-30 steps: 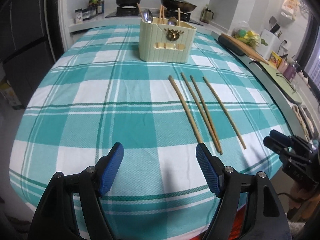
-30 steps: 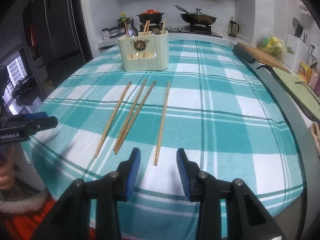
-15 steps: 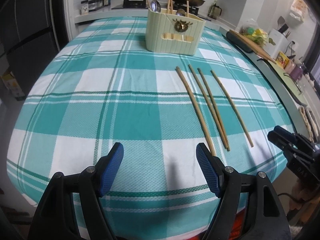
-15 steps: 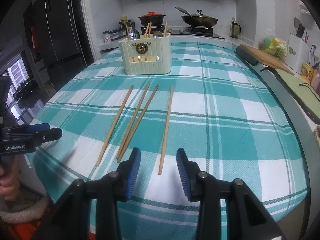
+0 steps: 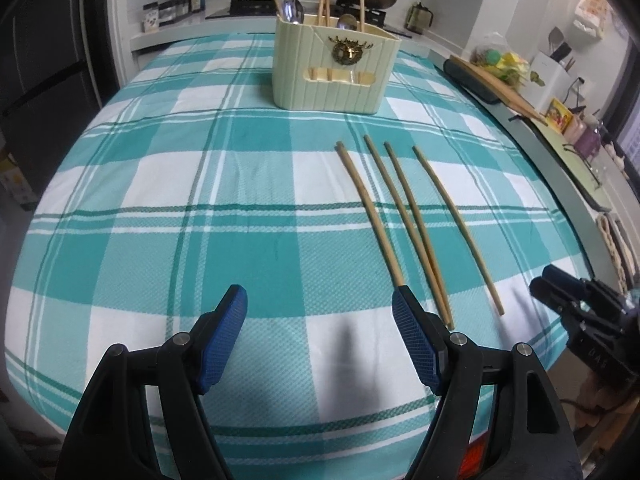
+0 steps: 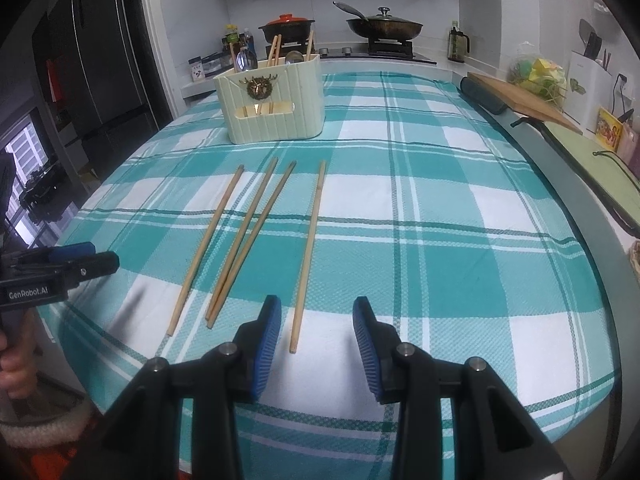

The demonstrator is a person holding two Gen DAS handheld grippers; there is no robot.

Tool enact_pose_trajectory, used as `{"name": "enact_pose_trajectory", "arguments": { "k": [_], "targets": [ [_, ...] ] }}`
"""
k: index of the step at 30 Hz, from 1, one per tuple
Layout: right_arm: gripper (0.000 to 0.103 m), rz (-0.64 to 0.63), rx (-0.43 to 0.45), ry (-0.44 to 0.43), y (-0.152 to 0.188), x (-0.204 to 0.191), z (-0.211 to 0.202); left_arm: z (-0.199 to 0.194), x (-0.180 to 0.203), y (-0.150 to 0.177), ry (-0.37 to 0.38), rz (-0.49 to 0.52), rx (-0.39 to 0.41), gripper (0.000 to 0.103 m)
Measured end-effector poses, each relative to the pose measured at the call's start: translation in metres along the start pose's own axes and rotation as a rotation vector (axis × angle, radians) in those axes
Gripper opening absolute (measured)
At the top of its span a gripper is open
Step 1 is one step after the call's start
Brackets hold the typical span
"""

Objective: Organize utensils

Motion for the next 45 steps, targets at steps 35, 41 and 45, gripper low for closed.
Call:
{"name": "enact_pose_trajectory", "arguments": {
  "k": [35, 41, 45],
  "targets": [
    [0.008, -0.026, -0.12, 0.026, -0.01, -0.001, 0.063, 0.077, 0.04, -0.029, -0.083, 0.146, -0.074, 0.012],
    [0.007, 0.077, -0.126, 0.052, -0.003, 0.023, 0.056, 0.07, 0.021, -0.021, -0.07, 0.196, -0.105, 0.008],
    [0.007, 0.107, -0.141, 0.078, 0.004, 0.034, 0.05, 0.062, -0.003, -0.015, -0.081, 0.189, -0.126, 0.007]
  ]
}}
Point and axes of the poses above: each gripper's, at about its wrist camera, not at the fingertips, and z roughly the way its jaws point, x to its right, y to its underside, the point moved 8 cm from there along z, roughly the way its jaws point, and after that the axes turned 5 degrees about -x, right-handed, at the moved point
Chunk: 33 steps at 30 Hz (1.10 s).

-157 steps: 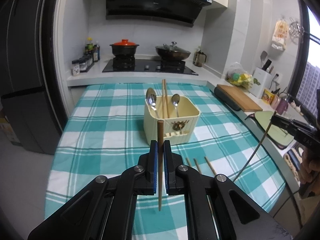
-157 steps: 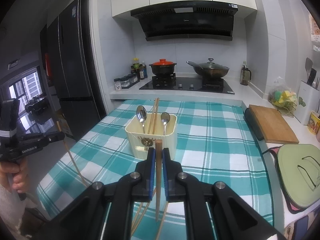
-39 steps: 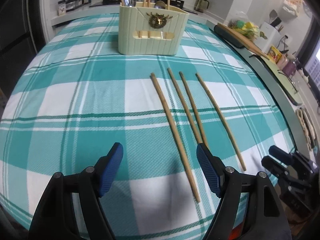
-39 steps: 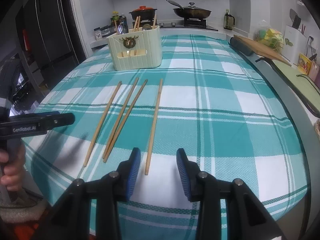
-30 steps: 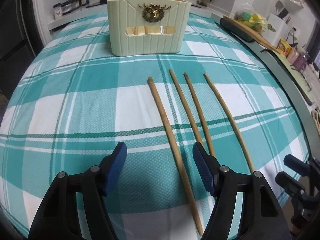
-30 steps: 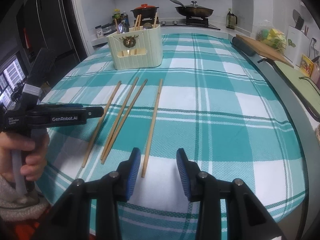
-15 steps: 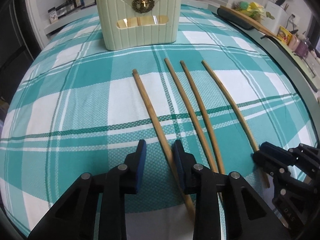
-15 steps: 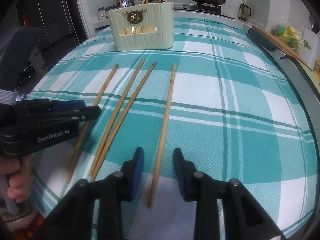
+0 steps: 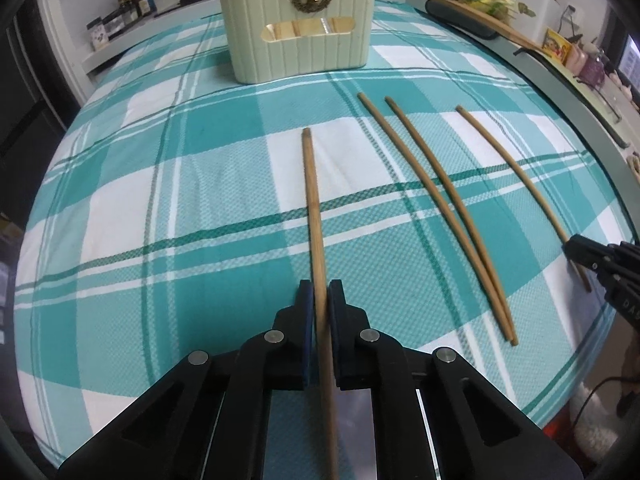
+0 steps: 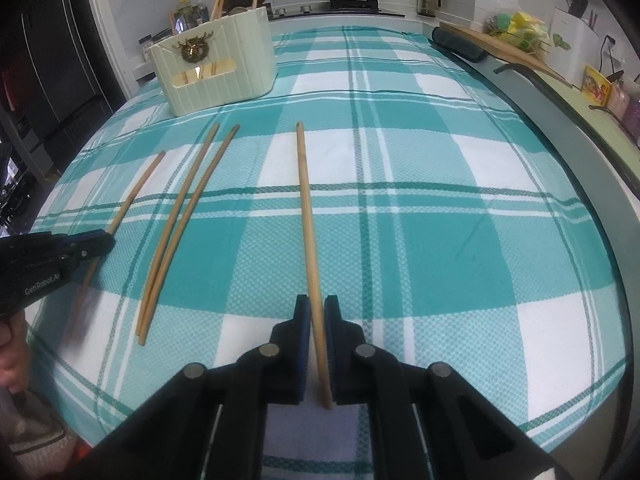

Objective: Organize utensils

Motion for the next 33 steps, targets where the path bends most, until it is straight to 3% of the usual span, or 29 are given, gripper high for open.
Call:
{"name": "enact_pose_trajectory", "arguments": {
  "k": [4, 6, 8, 10, 22, 33],
  "targets": [
    [0.008, -0.009, -0.005, 0.018, 0.005, 0.003, -0.003, -0.004, -0.011, 0.007, 0.018, -0.034, -0.01, 0.008],
    [0.009, -0.008, -0.007, 0.021, 0.006, 0.003, -0.004, -0.005, -0.013, 0.008, 0.038, -0.052, -0.012, 0.013],
    [0.016, -0.008, -0.008, 0.009, 0.005, 0.002, -0.004, -0.008, -0.015, 0.008, 0.061, -0.068, -0.011, 0.033],
    [0.025, -0.005, -0.009, -0.004, 0.003, 0.001, -0.006, -0.012, -0.017, 0.007, 0.077, -0.078, 0.001, 0.041],
    [0.026, -0.024, -0.044, -0.056, -0.015, 0.008, -0.013, -0.02, -0.025, -0.008, 0.1, -0.043, 0.0, 0.043],
    [0.026, -0.099, -0.069, -0.067, -0.031, -0.002, -0.013, -0.018, -0.025, -0.02, 0.077, -0.01, -0.003, 0.045]
  ]
}}
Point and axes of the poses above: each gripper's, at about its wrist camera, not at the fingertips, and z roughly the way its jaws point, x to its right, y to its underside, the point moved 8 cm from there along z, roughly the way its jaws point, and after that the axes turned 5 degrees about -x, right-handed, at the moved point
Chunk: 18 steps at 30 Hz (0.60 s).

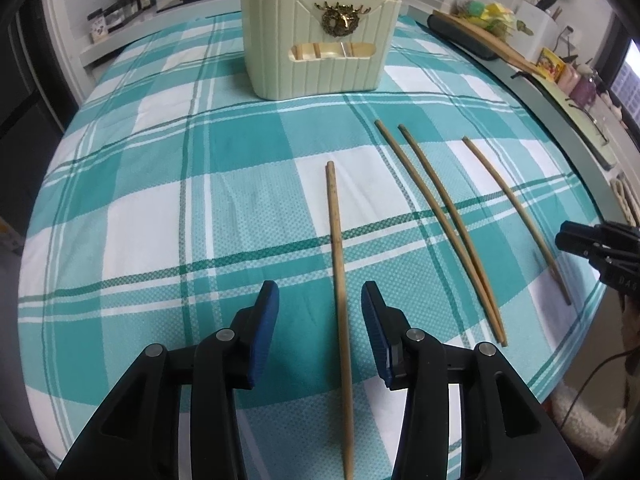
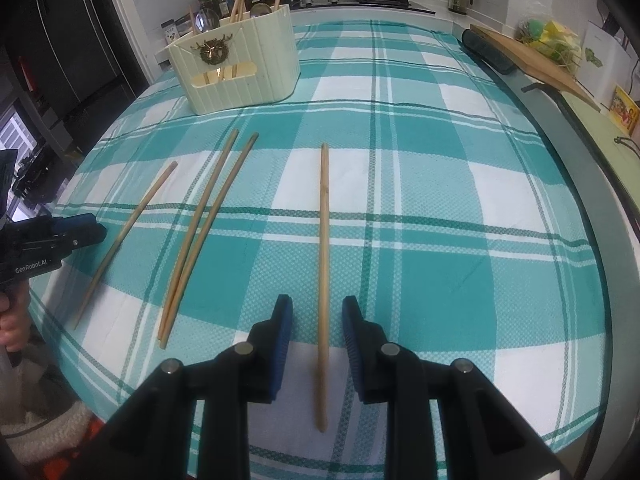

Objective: Organize utensils
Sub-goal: 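Lift the chopstick in the left tool while the right tool lifts its chopstick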

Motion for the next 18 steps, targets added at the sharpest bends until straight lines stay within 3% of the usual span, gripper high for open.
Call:
{"name": "enact_pose_trajectory", "arguments": {
  "k": [10, 18],
  "targets": [
    [0.026, -0.052, -0.106, -0.01, -0.038, 0.0, 0.029, 0.029, -0.002, -0.022, 0.002, 0.026, -0.071, 0.045],
    [0.026, -0.105, -0.191, 0.019, -0.056, -0.005, 0.061, 0.047, 0.0, -0.039, -0.044, 0.066, -0.089, 0.045]
  ]
}}
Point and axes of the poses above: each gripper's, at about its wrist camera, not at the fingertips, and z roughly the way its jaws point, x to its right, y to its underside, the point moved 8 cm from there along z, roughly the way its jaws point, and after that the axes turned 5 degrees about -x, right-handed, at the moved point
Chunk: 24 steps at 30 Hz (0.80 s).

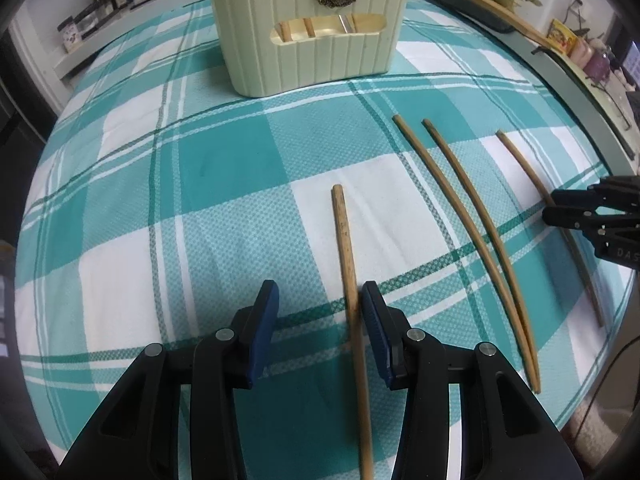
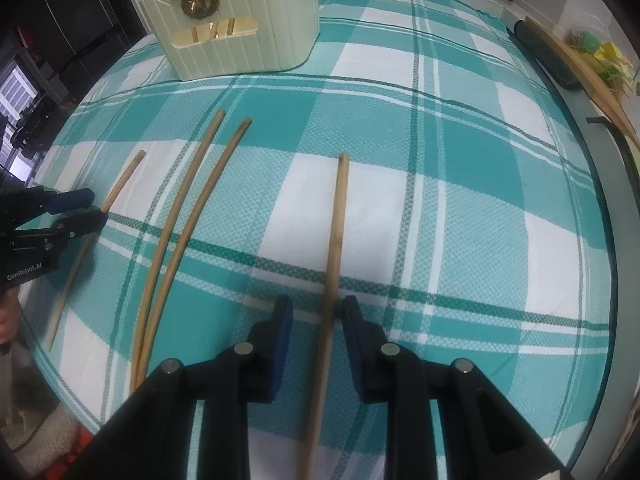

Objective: Organize utensils
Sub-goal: 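Lift the chopstick in the left tool while the right tool lifts its chopstick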

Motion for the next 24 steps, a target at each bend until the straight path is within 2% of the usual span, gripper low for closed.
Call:
{"name": "enact_pose_trajectory", "arguments": {
  "k": [4, 7, 9, 12, 14, 19, 24],
  "targets": [
    [0.027, -0.015, 0.004, 0.008, -0.022, -0.001, 0.006, 0.005, 0.001, -0.015, -0.002, 0.013, -0.008, 0.044],
    [0.026, -0.024, 0.005, 0.01, -0.041, -0.002, 0.01, 0.008, 0.004, -0.025, 0.01, 0.014, -0.008, 0.029],
    [0.024, -0.016, 0.007, 0.004, -0.053, -0.001, 0.014, 0.01, 0.005, -0.03, 0.01, 0.009, 0.002, 0.026],
    [0.015, -0.005, 0.012, 0.001, -0.069, -0.001, 0.017, 0.01, 0.005, -0.034, -0.002, 0.008, 0.025, 0.021],
    [0.007, 0.006, 0.021, 0.004, -0.076, 0.001, 0.019, 0.011, 0.006, -0.035, 0.005, 0.003, 0.033, 0.007],
    [0.007, 0.051, 0.075, -0.043, -0.082, 0.001, 0.013, 0.0, -0.001, -0.035, 0.008, -0.05, 0.064, 0.004],
    [0.007, 0.048, 0.204, -0.059, -0.076, -0.004, -0.037, -0.055, -0.007, -0.034, 0.01, -0.076, 0.191, 0.004]
  ]
}}
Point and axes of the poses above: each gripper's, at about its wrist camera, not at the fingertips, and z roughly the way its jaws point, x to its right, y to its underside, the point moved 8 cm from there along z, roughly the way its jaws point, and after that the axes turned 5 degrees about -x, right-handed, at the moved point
